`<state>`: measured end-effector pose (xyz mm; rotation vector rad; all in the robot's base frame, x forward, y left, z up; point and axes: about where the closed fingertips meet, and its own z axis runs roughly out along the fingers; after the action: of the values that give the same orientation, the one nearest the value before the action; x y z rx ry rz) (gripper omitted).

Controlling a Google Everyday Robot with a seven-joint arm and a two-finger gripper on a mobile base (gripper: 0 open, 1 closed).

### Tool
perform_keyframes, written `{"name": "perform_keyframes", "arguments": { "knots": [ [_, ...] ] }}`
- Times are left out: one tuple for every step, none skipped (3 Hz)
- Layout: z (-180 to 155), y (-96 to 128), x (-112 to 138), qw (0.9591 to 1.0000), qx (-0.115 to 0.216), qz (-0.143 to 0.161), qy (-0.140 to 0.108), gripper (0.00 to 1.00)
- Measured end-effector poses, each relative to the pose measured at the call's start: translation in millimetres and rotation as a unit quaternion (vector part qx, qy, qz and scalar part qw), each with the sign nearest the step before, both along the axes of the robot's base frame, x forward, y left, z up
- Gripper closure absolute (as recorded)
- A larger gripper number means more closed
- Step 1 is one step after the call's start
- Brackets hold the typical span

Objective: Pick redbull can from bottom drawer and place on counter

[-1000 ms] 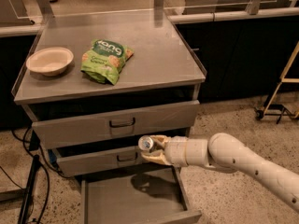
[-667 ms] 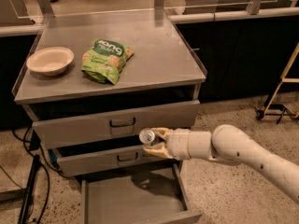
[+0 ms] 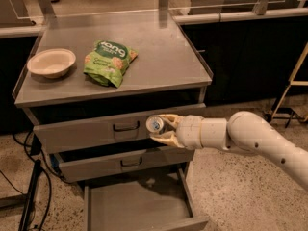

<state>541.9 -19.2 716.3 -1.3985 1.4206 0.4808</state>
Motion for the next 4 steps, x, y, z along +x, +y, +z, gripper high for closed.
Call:
{"name": "perform_keyframes", "arguments": {
  "knots": [
    [4, -1, 1, 1.0, 0.0, 0.001, -0.005, 1.0],
    [22, -2, 2, 0.9997, -0.016, 0.0, -0.016, 1.0],
    [66, -9, 13, 0.9987, -0.024, -0.004, -0.044, 1.0],
    [96, -14, 18, 0.9975, -0.027, -0.007, -0.065, 1.0]
  ]
}}
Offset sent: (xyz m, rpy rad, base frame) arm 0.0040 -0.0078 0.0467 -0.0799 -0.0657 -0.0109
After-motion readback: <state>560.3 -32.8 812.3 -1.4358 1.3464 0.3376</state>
